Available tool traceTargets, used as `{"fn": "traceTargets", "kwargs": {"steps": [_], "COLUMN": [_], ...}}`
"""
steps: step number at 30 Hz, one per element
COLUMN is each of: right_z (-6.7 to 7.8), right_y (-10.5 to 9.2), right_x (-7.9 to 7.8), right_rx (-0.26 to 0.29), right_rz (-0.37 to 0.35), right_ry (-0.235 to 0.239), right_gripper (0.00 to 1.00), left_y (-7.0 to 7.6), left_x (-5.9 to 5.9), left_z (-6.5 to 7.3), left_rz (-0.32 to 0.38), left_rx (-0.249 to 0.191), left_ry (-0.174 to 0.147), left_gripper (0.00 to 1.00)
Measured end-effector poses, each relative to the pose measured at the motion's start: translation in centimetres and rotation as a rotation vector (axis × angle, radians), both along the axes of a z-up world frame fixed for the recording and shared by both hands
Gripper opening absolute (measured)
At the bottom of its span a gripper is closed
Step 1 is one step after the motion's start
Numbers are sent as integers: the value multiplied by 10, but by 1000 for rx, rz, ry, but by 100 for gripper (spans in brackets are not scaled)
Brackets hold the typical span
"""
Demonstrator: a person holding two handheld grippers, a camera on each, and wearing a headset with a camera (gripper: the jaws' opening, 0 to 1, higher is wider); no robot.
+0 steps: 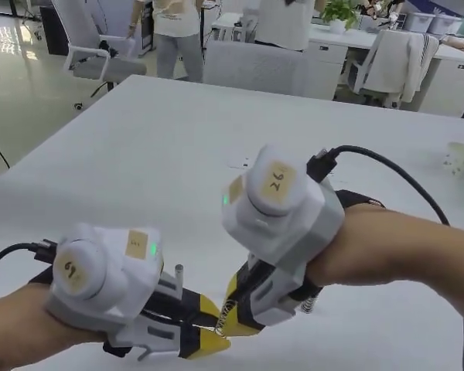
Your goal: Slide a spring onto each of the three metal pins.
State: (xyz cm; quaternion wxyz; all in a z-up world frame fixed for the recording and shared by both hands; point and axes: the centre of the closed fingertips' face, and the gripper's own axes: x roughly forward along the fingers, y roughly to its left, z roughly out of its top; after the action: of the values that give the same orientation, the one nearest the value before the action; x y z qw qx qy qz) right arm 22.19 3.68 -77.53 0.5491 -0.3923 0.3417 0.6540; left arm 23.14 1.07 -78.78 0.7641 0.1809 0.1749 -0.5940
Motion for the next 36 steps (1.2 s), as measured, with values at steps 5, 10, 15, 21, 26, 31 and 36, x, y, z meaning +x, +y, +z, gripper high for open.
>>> {"fn": "traceTargets", "kwargs": {"steps": [5, 10, 15, 21, 26, 31, 36], "right_z": [-1, 0, 1, -1, -1, 0, 2], "right_y": [0, 0, -2, -8, -11, -14, -16], "right_x": [1, 2, 5, 11, 15, 18, 23], "right_rx": [-5, -11, -19, -37, -37, -41, -41], "right_rz": [1, 4, 2, -6, -17, -21, -29], "right_ry": [-3, -3, -9, -19, -22, -30, -34], "right_gripper": [8, 8, 8, 8, 8, 8, 8], "left_y": [1, 2, 5, 15, 23, 31, 43], "left_x": [1, 1, 2, 7, 8, 8, 8], "left_z": [0, -2, -4, -3, -4, -4, -4], "left_rz": [5, 6, 20, 60, 79, 109, 147], "left_rx": [1, 11, 11, -5, -6, -14, -25], "left_ry": [0, -1, 15, 40, 56, 76, 84], "left_gripper": [2, 3, 9, 19, 26, 36, 42]}}
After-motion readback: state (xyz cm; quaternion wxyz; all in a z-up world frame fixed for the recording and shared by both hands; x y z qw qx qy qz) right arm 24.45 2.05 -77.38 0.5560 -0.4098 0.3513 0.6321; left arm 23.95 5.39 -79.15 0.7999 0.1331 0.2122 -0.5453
